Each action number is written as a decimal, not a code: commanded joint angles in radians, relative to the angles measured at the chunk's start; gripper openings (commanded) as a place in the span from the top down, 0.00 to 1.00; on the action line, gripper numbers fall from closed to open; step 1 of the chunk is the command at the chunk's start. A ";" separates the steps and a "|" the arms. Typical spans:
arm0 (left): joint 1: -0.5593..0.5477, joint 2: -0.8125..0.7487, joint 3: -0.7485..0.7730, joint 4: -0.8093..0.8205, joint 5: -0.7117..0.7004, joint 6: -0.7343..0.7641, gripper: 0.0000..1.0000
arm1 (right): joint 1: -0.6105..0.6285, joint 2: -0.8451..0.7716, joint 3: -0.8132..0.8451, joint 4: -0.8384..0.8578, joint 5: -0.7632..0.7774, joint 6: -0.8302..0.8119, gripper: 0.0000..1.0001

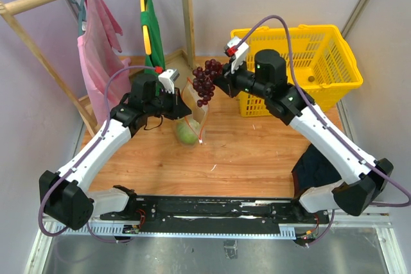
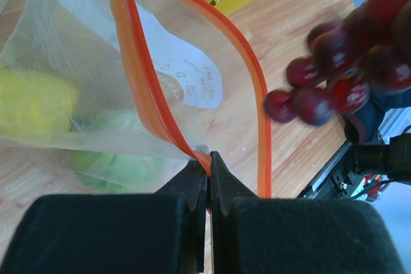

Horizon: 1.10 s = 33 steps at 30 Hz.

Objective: Place the food in the zip-top bag and seal the zipper
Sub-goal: Pick up the fake fruit from the bin, then place the fake fruit in the zipper food storage bag.

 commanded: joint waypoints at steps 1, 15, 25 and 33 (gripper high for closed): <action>0.010 -0.021 -0.012 0.038 0.031 -0.008 1.00 | 0.057 0.021 -0.046 0.121 0.046 0.030 0.99; 0.022 -0.024 -0.016 0.044 0.040 -0.016 1.00 | 0.145 0.093 -0.144 0.084 0.144 -0.044 0.99; 0.028 -0.029 -0.021 0.049 0.046 -0.020 1.00 | 0.179 0.153 -0.090 -0.075 0.333 -0.120 0.99; 0.028 -0.032 -0.022 0.054 0.058 -0.019 1.00 | 0.191 0.172 -0.072 -0.095 0.351 -0.159 0.99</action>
